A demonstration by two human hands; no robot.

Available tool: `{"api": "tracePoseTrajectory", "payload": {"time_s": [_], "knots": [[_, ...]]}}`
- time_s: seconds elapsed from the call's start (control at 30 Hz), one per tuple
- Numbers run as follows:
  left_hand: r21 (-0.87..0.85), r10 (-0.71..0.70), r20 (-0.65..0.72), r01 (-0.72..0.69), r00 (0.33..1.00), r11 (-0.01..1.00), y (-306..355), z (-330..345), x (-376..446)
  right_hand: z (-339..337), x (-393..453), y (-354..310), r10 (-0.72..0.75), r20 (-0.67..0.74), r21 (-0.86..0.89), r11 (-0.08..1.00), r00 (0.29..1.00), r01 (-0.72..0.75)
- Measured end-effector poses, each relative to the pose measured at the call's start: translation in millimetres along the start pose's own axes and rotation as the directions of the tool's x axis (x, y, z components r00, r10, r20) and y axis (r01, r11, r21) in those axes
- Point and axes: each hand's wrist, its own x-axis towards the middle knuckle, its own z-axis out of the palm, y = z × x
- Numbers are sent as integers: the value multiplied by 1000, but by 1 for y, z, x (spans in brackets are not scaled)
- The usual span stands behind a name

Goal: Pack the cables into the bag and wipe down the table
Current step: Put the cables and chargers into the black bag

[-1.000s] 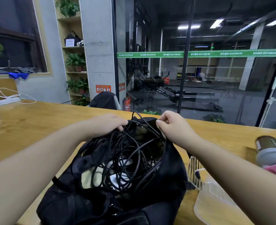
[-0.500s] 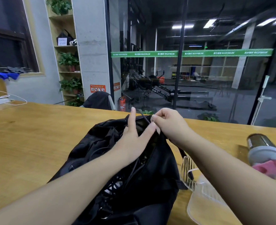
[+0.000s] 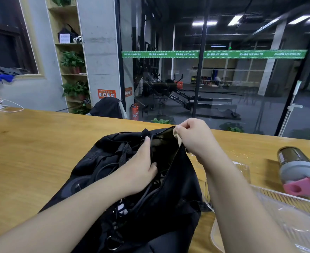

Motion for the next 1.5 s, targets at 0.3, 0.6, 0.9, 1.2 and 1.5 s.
{"api": "tracePoseTrajectory", "payload": {"time_s": [0.3,0.6,0.9,1.2,1.5], "knots": [[537,-84,276,-81,957,839,9,17,14,1,-1,11,-29,-61,75,997,998,33],[326,-260,204,185,944,927,13,10,65,-7,-2,10,-63,-76,164,984,995,75],[305,-228,-88,244,970,920,7,12,58,-11,-2,20,-49,-12,131,990,999,50],[-195,-168,-139,140,976,971,-4,-26,16,7,-6,14,-92,33,-19,996,995,92],[205,-177,33,166,984,965,-37,-65,-37,11,-4,21,-86,58,-73,993,995,90]]}}
